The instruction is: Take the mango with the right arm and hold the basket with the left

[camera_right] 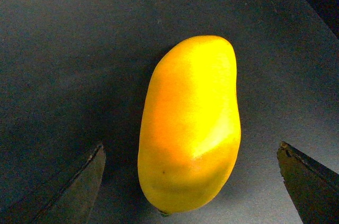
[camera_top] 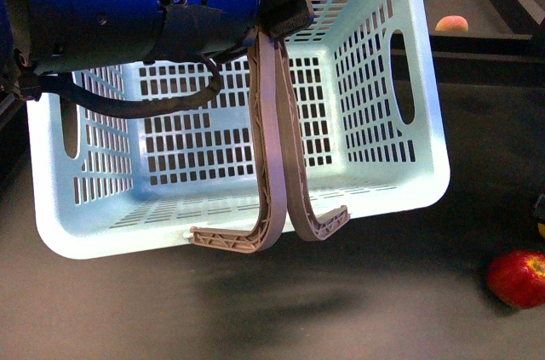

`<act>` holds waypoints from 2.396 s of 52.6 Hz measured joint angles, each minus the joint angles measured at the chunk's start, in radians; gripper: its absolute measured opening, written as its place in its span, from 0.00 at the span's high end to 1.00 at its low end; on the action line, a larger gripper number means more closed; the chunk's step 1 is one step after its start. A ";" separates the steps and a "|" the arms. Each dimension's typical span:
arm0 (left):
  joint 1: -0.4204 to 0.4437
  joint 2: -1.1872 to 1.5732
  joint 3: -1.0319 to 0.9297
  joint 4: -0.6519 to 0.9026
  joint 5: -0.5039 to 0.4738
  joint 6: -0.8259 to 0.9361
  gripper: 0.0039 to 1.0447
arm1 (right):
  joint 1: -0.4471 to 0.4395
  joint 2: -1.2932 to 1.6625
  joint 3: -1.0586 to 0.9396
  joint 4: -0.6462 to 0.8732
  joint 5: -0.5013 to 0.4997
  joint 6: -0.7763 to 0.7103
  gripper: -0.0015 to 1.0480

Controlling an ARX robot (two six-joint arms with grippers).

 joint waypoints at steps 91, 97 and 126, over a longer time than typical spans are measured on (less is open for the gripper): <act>0.000 0.000 0.000 0.000 0.000 0.000 0.94 | -0.005 0.123 0.143 -0.065 0.011 0.011 0.27; 0.000 0.000 0.000 0.000 0.000 0.000 0.94 | -0.005 0.123 0.143 -0.065 0.011 0.011 0.40; 0.000 0.000 0.000 0.000 0.000 0.000 0.94 | -0.003 -0.035 -0.030 -0.002 -0.043 0.045 0.42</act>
